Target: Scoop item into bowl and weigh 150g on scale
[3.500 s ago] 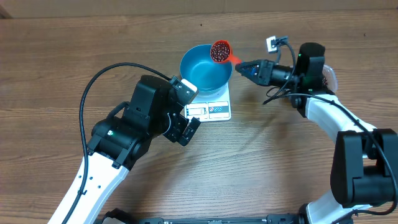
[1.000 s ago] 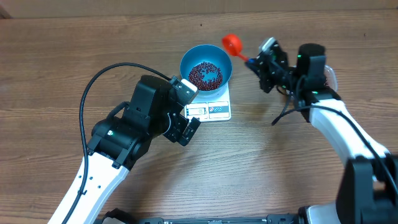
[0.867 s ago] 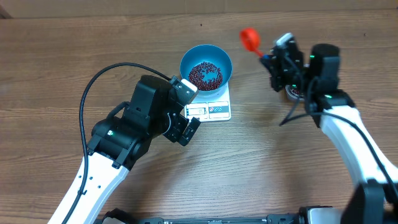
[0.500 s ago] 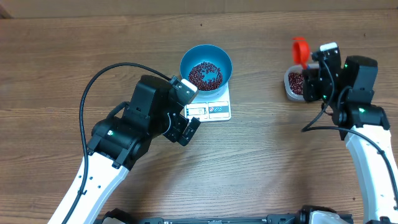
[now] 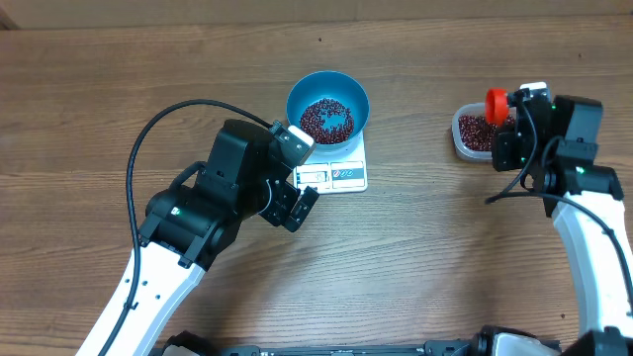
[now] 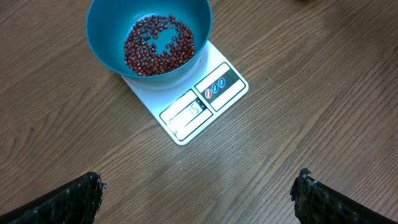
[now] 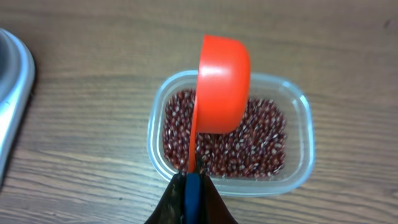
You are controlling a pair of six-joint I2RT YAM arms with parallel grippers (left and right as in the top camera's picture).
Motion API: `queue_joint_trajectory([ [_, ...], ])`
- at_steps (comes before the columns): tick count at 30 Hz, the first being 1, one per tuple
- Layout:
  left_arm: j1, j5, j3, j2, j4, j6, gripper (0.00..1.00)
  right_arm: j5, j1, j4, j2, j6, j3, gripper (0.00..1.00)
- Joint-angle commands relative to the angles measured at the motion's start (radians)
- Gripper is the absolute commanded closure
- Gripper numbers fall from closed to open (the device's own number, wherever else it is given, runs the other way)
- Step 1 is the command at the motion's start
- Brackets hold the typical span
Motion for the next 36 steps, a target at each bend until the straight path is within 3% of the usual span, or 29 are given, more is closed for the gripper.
queue_joint_trajectory([
  [1,0.003,0.0,-0.001,0.0,0.001,0.019,0.0,0.018,-0.005,0.002,0.073,-0.003,0.006,0.96],
  [12,0.003,0.0,-0.001,0.0,0.001,0.019,0.0,0.021,-0.005,0.024,0.128,-0.003,0.006,0.96],
  [19,0.003,0.0,-0.001,0.0,0.001,0.019,0.0,0.021,-0.005,0.032,0.128,-0.002,0.006,0.86],
  [36,0.003,0.0,-0.001,0.0,0.001,0.019,0.01,0.021,-0.005,0.104,0.128,0.005,0.006,0.83],
])
